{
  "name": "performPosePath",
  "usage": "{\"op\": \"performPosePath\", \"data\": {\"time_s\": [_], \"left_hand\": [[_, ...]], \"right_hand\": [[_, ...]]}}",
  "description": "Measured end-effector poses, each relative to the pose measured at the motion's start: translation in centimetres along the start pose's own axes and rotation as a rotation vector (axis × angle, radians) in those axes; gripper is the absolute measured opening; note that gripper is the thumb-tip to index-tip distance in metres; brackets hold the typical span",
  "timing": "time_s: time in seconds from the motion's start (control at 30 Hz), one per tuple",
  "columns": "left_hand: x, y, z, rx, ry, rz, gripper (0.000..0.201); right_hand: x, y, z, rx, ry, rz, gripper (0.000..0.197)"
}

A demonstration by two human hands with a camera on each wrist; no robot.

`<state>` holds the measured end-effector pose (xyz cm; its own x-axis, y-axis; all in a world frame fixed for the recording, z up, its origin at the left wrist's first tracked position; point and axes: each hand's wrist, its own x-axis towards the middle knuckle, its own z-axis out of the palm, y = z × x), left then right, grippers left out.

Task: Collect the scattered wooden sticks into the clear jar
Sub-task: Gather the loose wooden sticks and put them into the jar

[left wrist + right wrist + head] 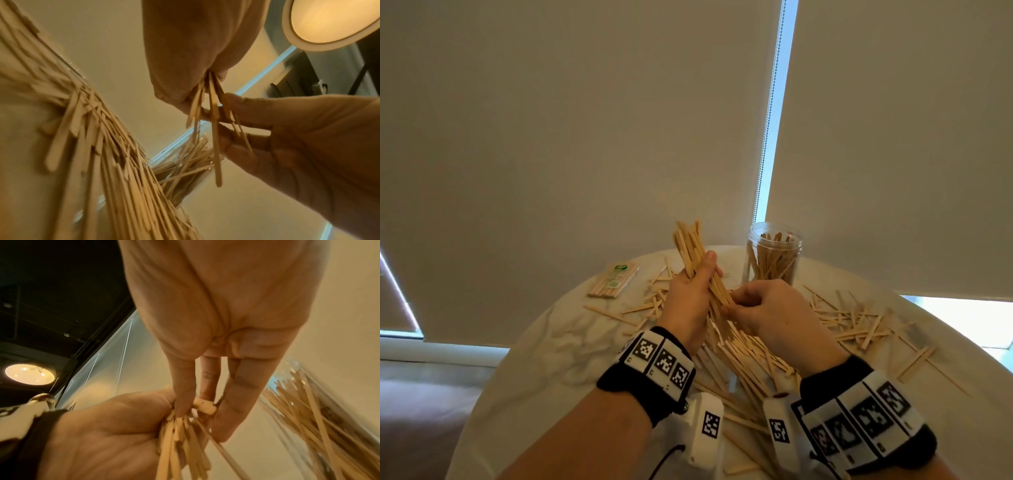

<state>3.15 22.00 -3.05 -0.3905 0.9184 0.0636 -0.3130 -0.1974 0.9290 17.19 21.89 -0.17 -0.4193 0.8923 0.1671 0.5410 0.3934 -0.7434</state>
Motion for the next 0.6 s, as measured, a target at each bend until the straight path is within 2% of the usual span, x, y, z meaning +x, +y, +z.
{"op": "performPosePath", "data": {"time_s": [0.07,0.13,0.2,0.27,0.33,0.4,0.5,0.57,0.6], "left_hand": [[0.2,-0.1,0.3,-0.091,0.0,-0.037,0.032],[0.4,0.0,0.6,-0.197,-0.004,-0.04,0.03],[0.6,0.2,0.7,-0.326,0.0,-0.012,0.027],[0.8,0.5,0.8,-0.402,0.026,0.026,0.027],[0.9,0.7,1.1,-0.402,0.029,0.051,0.027],[0.9,0.8,1.3,-0.336,-0.013,0.058,0.028],[1.0,0.9,1.3,-0.142,-0.11,0.068,0.038],[0.7,0.9,1.4,-0.036,-0.211,0.0,0.041],[0.4,0.8,1.5,0.002,-0.274,-0.05,0.04]], "right_hand": [[0.0,0.3,-0.1,-0.016,-0.001,0.069,0.027],[-0.1,0.4,-0.1,-0.128,-0.067,0.126,0.039],[-0.2,0.4,-0.2,-0.171,-0.179,0.16,0.03],[-0.3,0.1,-0.3,0.013,-0.288,0.185,0.016],[-0.3,-0.1,-0.4,0.201,-0.334,0.179,0.016],[-0.2,-0.2,-0.3,0.235,-0.319,0.147,0.018],[0.0,0.0,-0.6,-0.02,-0.271,0.081,0.018],[0.3,0.4,-1.9,-0.1,-0.119,0.051,0.025],[0.3,0.5,-2.9,-0.05,-0.01,0.025,0.029]]}}
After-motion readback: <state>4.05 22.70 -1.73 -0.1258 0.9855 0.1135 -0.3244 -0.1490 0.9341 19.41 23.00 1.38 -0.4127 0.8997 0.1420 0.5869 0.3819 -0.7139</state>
